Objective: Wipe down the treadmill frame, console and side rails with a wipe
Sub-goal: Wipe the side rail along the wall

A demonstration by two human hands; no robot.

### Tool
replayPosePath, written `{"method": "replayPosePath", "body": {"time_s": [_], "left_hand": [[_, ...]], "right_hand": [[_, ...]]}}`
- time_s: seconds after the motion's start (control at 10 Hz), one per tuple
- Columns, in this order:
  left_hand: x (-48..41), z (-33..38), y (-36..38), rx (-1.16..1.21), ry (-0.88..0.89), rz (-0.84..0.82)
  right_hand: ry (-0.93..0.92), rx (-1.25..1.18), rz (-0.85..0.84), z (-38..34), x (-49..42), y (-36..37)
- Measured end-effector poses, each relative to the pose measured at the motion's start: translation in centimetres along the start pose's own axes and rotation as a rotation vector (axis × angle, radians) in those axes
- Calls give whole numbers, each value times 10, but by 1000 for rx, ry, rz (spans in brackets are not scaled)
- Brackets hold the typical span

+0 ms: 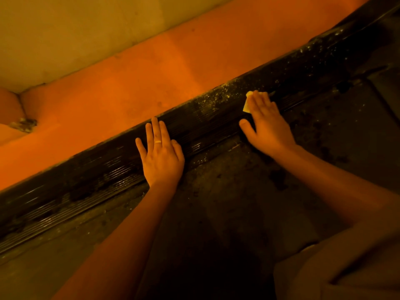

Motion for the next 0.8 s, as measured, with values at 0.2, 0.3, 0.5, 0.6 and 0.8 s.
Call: {"method": "replayPosePath", "body": {"time_s": [0.2,0.3,0.5,0.6,0.8], "left_hand": [[0,2,-1,-5,-9,-17],[0,1,-1,-16,-10,-25],[2,2,-3,-24,-4,-30],[1,2,-3,-20,-4,-25],[1,2,-3,-26,2,-18]], "right_hand": [[-245,71,-73,-42,14,20],[-162,52,-25,-19,4,13],[-2,5,52,27,-15,-7],[47,-30,59,20,-18,-4],[54,-53,56,19,-17,-4]]}}
Point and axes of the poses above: each hand's wrist, its own x-axis away from the middle knuckle, its own y-axis out of the palm, z = x × y, the point moved 1 cm from there along -x, towards the middle knuckle, and after that the axes turned 1 degree about -z, right-handed, at the moved point
